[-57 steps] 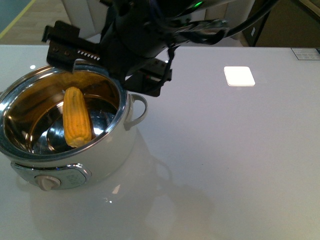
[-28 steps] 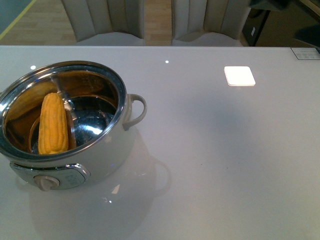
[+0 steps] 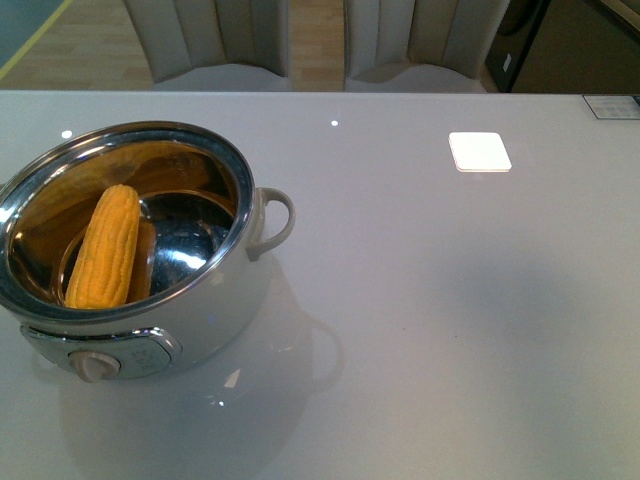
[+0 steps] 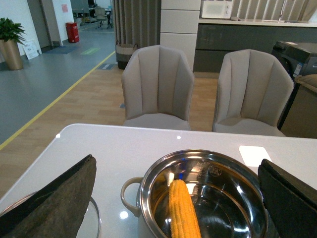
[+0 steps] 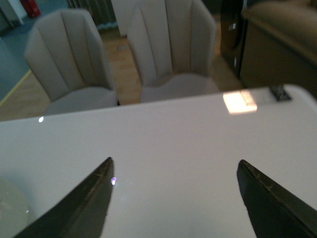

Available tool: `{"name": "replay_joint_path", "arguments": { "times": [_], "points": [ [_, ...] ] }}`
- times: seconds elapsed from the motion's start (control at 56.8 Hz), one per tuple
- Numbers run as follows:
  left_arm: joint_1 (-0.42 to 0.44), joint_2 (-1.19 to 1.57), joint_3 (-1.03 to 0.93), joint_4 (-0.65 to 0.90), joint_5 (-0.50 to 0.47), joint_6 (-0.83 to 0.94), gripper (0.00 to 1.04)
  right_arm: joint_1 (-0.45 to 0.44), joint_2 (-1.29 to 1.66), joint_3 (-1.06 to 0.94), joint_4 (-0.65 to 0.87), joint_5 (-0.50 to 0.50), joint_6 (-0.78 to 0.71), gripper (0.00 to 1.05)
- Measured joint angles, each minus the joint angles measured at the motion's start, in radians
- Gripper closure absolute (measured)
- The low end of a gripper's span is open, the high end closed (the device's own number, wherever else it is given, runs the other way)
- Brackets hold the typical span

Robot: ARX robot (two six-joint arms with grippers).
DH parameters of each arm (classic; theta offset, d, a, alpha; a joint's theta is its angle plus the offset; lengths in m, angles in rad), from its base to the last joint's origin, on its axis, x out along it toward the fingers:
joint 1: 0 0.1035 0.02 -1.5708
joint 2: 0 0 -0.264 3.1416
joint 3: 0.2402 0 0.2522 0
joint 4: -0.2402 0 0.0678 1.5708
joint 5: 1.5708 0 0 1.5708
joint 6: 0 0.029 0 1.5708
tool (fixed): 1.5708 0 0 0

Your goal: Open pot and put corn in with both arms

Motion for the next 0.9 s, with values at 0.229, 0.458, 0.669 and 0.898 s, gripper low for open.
{"name": "replay_joint_path", "arguments": {
  "times": [0.229, 0.458, 0.669, 0.898],
  "points": [
    [0.000, -0.001, 0.000, 0.000, 0.000, 0.000, 0.07, -0.045, -0.160, -0.112, 0.032, -0.044, -0.105, 0.79],
    [0.000, -0.001, 0.000, 0.000, 0.000, 0.000, 0.07, -0.132, -0.425, -0.165, -0.178, -0.128, -0.122, 1.03],
    [0.000, -0.001, 0.000, 0.000, 0.000, 0.000, 0.07, -0.133, -0.580, -0.167, -0.315, -0.128, -0.122, 1.03],
    [0.000, -0.001, 0.000, 0.000, 0.000, 0.000, 0.07, -0.133, -0.720, -0.167, -0.445, -0.129, -0.122, 1.03]
  ]
}}
